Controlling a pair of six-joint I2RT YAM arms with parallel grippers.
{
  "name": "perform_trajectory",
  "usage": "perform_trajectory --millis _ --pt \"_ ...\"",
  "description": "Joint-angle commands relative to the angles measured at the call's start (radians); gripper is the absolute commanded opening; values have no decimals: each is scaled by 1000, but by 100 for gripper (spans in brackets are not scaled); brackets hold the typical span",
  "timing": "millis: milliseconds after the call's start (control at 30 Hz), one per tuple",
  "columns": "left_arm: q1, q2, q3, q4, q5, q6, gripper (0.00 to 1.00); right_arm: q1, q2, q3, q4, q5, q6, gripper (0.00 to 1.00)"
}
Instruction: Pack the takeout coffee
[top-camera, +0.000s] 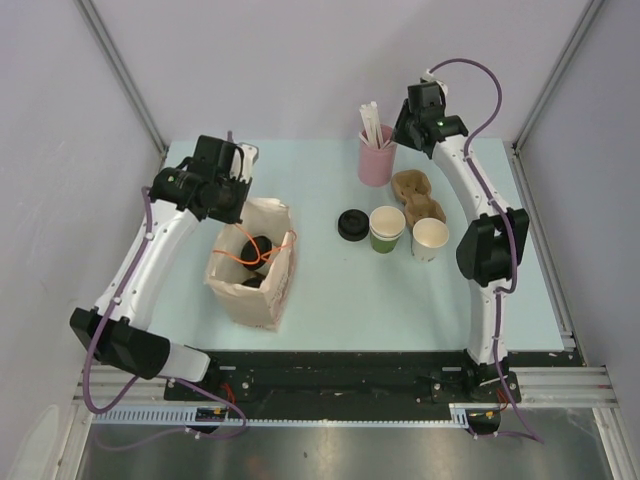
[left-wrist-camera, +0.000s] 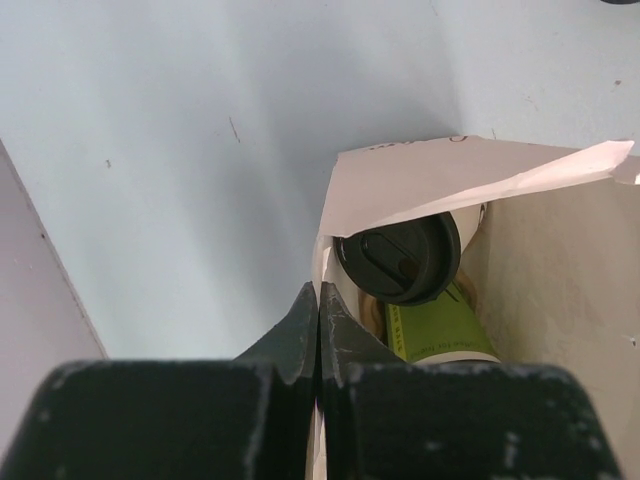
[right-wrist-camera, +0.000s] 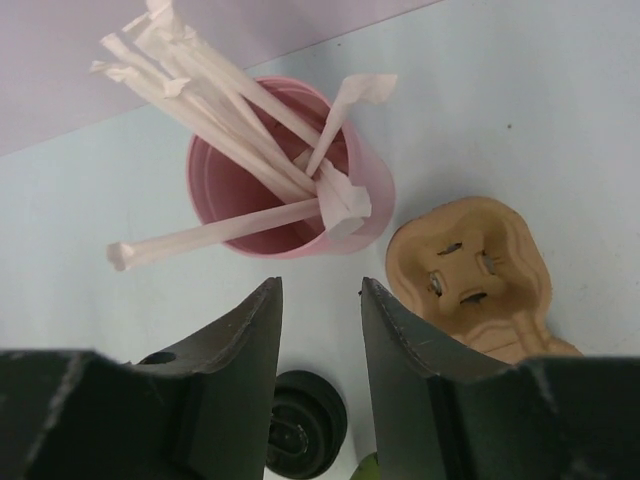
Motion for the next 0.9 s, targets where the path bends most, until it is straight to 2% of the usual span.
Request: perform_trajectory --millis 0,267,467,567,667,733,867 --pt "10 -59 -4 29 -65 -80 0 13 22 66 67 96 2 42" --pt "26 -89 -73 29 -45 -103 1 17 72 96 92 100 9 39" --pt "41 -74 -77 29 -36 -98 1 14 108 141 58 114 14 32" --pt "47 -71 -71 30 -36 -97 5 12 115 144 50 119 10 32" --pt "49 -71 -54 30 -29 -94 13 12 118 145 40 119 5 29" --pt "50 -68 -42 32 -29 -93 22 9 120 144 33 117 3 28" --pt "52 -65 -25 30 -26 -87 30 -13 132 135 20 77 42 27"
